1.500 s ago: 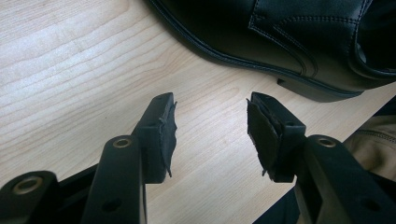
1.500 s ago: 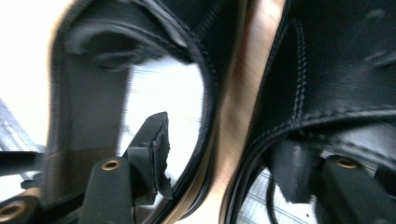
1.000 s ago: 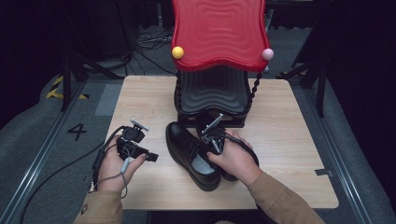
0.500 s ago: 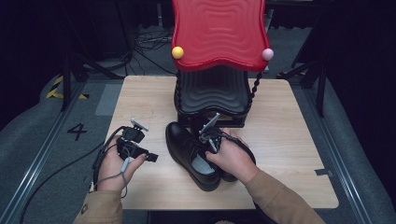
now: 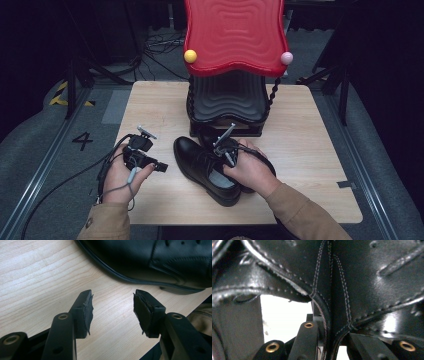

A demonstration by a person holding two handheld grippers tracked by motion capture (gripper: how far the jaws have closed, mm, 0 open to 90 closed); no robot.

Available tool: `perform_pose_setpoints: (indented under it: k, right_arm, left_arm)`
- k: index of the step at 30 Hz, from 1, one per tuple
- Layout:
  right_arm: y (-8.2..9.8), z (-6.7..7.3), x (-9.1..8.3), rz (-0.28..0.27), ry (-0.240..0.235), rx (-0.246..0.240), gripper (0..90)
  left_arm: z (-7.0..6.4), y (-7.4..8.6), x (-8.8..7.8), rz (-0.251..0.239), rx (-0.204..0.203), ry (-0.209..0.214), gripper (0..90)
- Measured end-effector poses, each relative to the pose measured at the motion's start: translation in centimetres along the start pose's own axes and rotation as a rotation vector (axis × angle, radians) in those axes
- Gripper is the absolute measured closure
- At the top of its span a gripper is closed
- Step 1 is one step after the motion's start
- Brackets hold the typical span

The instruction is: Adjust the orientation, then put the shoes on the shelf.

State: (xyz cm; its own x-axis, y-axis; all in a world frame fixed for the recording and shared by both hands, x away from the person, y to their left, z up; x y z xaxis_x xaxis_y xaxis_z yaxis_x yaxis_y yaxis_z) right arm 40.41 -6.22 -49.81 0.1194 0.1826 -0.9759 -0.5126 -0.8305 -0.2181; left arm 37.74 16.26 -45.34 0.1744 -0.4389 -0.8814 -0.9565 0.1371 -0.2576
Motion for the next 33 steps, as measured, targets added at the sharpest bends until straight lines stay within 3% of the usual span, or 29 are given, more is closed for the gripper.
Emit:
perform_pose_setpoints:
  k: [12,21,33]
  right_arm:
    - [2.7,0.4,-1.9,0.023,-0.091,0.008,83.0]
    - [4.2,-0.1,-4.9,0.031,-0.117,-0.009,83.0]
    - [5.9,-1.5,-9.5,0.024,-0.109,0.0,82.9]
  left_arm:
    - [0.3,0.1,-0.7,-0.021,-0.012,0.001,49.7]
    - [0.6,-0.1,-0.6,-0.02,-0.019,0.005,49.5]
    - [0.5,-0.3,-0.7,-0.022,-0.017,0.013,49.3]
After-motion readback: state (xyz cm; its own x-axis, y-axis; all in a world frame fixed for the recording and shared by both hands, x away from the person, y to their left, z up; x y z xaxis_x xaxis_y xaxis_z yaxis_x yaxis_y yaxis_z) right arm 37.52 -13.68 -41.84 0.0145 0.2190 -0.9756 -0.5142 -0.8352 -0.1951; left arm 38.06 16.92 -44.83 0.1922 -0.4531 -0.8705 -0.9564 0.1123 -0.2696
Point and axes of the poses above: each handheld gripper's, and its own axes: x roughly forward along the jaws, y roughly out of its underside, z roughly to its left, the point moved 9 cm from there along x, roughly forward along the jaws, and after that the axes turned 15 degrees about -x, right-handed, at the moved point
